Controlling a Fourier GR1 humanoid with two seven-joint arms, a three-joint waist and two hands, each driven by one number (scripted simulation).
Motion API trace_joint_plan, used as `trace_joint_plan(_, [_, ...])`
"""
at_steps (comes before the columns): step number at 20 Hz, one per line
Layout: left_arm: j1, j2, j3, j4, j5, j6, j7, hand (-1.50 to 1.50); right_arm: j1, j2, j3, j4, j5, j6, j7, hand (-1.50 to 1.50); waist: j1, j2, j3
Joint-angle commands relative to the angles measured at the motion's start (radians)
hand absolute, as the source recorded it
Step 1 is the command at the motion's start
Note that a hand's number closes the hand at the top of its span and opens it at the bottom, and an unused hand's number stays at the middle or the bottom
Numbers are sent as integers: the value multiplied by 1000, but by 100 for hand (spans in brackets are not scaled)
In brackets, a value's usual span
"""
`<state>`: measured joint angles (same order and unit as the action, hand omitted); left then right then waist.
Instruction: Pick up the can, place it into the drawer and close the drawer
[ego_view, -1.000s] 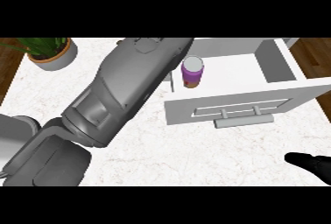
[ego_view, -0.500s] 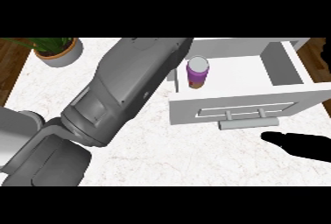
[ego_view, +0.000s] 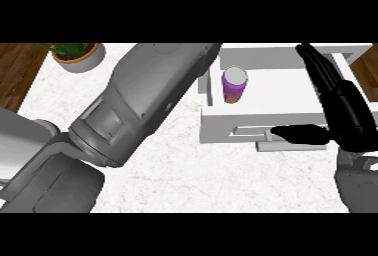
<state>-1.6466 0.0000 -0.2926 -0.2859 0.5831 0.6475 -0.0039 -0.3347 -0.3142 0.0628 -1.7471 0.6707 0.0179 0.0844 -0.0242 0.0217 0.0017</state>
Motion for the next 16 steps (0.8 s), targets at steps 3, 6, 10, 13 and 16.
trace_joint_plan(3, [-17,21,26,21,-6,-45,13,-150,-72,25,74,233,173,-96,-54,-150,11,-5,0])
trace_joint_plan(6, [38,30,26,-31,-8,-60,15,-150,-161,46,64,412,235,-176,-90,-150,42,-12,-1])
trace_joint_plan(10, [39,72,25,-39,-27,-54,42,-150,-236,110,67,602,298,-296,-115,-150,53,-12,-1])
trace_joint_plan(13, [82,112,29,-72,-32,-89,40,-150,-282,100,27,742,308,-365,-169,-150,62,-14,-1])
trace_joint_plan(16, [74,108,18,-93,-49,-61,88,-150,-371,118,1,855,343,-434,-153,-150,63,-17,-1])
